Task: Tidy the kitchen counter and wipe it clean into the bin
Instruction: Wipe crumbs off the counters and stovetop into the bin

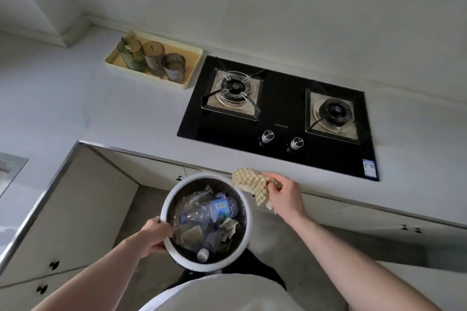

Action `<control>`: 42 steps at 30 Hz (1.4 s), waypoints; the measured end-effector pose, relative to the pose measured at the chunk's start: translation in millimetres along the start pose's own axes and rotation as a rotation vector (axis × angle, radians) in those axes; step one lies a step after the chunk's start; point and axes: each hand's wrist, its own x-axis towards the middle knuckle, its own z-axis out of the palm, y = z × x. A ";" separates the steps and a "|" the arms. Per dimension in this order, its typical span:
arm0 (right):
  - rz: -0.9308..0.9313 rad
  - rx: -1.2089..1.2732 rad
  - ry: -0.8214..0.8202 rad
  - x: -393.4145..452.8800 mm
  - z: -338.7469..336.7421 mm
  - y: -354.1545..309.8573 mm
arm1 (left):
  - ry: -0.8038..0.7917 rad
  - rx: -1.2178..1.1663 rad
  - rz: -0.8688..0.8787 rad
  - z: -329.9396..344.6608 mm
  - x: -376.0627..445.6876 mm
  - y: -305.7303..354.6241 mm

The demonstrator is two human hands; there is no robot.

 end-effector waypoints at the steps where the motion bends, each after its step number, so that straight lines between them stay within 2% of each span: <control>1: 0.034 0.013 0.050 1.3 -10.0 4.1 | 0.001 0.008 0.007 3.1 -2.3 0.8; 6: 0.043 -0.049 0.304 28.3 -57.3 21.5 | 0.006 0.042 0.012 22.2 -9.6 4.8; 12: -0.138 -0.269 0.277 99.9 -76.8 13.2 | 0.033 -0.003 -0.043 58.2 -19.2 5.9; 14: -0.201 -0.312 0.222 127.2 -73.6 11.2 | 0.056 -0.048 -0.067 73.4 -24.0 4.3; 16: -0.277 -0.430 0.093 149.5 -64.3 12.9 | 0.085 -0.093 -0.096 89.9 -28.5 2.9; 19: -0.323 -0.741 -0.169 167.5 -48.2 22.1 | 0.115 -0.150 -0.122 116.2 -34.8 0.9; 22: -0.374 -0.973 -0.293 172.0 -38.0 34.9 | 0.129 -0.175 -0.134 142.1 -41.1 -0.3; 24: -0.425 -0.949 -0.329 174.5 -34.9 41.2 | 0.123 -0.194 -0.137 157.6 -48.8 1.0; 26: -0.370 -0.854 -0.345 177.4 -38.0 44.9 | 0.116 -0.218 -0.132 172.7 -55.0 2.4; 31: -0.336 -0.520 -0.249 151.3 -59.7 67.9 | 0.072 -0.231 -0.124 200.1 -57.6 3.7; 34: -0.349 -0.450 -0.240 114.6 -65.8 86.9 | 0.046 -0.198 -0.123 208.9 -55.8 5.2; 37: -0.389 -0.416 -0.306 72.4 -63.5 111.2 | 0.030 -0.155 -0.109 214.4 -56.0 8.5; 40: -0.412 -0.381 -0.468 34.9 -67.8 122.6 | 0.018 -0.122 -0.087 217.9 -59.0 12.2; 42: -0.409 -0.371 -0.463 23.9 -78.2 131.3 | 0.006 -0.099 -0.068 220.2 -60.3 15.6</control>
